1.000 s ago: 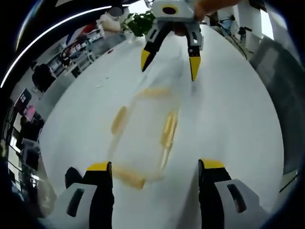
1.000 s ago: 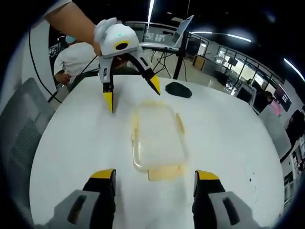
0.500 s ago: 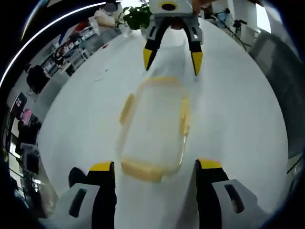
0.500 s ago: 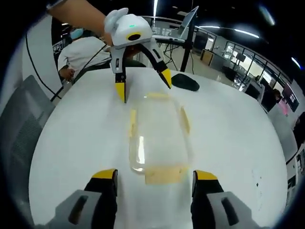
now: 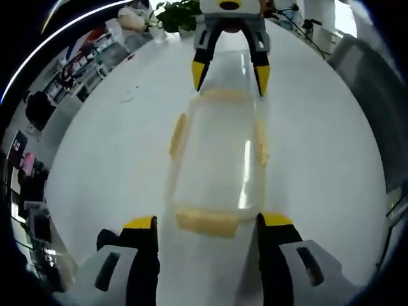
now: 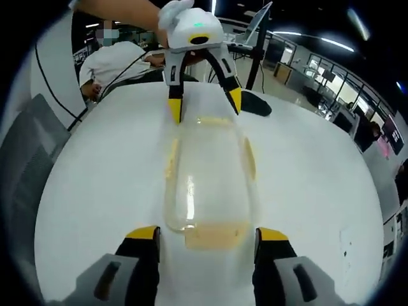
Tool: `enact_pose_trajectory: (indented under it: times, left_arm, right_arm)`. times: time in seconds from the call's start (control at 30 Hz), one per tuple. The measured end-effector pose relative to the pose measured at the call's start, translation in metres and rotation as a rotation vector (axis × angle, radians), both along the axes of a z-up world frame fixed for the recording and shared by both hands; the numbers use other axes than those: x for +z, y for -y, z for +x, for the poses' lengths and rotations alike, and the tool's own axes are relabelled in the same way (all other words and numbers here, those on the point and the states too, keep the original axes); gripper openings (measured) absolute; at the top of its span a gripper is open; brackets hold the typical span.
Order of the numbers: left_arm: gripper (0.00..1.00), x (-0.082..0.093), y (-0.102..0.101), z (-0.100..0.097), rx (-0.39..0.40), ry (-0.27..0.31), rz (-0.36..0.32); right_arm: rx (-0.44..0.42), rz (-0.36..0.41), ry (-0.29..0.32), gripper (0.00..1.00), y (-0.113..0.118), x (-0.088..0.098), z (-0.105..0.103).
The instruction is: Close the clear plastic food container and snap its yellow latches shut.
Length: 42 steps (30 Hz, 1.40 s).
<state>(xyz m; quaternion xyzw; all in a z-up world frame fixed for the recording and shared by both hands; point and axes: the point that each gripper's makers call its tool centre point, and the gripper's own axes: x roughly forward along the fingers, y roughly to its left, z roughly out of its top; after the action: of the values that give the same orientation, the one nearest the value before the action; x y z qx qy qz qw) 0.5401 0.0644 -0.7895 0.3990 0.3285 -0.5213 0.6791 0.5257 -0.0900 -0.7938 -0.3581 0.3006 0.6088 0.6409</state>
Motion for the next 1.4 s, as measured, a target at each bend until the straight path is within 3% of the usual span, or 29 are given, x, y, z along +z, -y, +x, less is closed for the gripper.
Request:
enact_pose_trajectory:
  times: [0.2, 0.37, 0.77, 0.93, 1.4]
  left_arm:
    - [0.55, -0.006, 0.001, -0.002, -0.056, -0.060, 0.018]
    - [0.50, -0.008, 0.004, -0.003, -0.080, -0.094, 0.034]
    - [0.44, -0.008, 0.001, -0.003, -0.120, -0.107, 0.045]
    - [0.37, -0.007, -0.001, -0.003, -0.099, -0.114, 0.057]
    - [0.38, -0.007, -0.002, -0.006, -0.117, -0.129, 0.062]
  right_arm:
    - [0.013, -0.032, 0.010, 0.51, 0.001, -0.003, 0.003]
    - [0.019, -0.045, 0.016, 0.51, 0.001, -0.005, 0.006]
    - [0.027, -0.078, 0.022, 0.38, 0.004, -0.006, 0.009]
    - [0.050, -0.090, 0.020, 0.37, 0.003, -0.007, 0.008]
    - [0.052, -0.154, -0.030, 0.37, 0.002, -0.010, 0.009]
